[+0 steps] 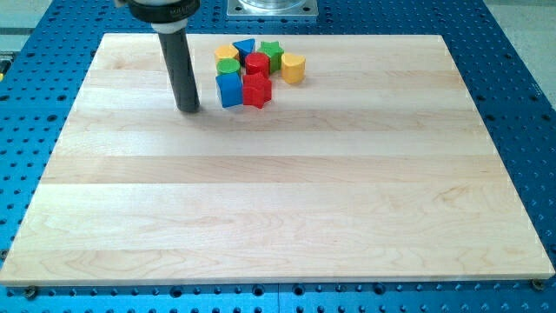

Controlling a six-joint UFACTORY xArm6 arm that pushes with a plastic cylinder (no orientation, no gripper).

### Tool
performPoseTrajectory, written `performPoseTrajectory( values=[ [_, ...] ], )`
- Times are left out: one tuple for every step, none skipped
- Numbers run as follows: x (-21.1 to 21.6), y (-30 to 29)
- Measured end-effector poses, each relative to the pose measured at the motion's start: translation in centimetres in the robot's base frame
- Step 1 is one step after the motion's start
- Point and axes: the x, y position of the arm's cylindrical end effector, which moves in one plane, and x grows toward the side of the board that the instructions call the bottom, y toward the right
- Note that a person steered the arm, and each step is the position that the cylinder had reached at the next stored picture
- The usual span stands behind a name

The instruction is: Push the cube into the red circle

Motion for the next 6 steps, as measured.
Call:
performPoseTrajectory(
  values=[
    [0.3, 0.9],
    [0.3, 3.2],
    [0.0, 5.1],
    [-0.7, 6.3],
    [-1.4, 6.8],
    [-0.6, 7.0]
  ],
)
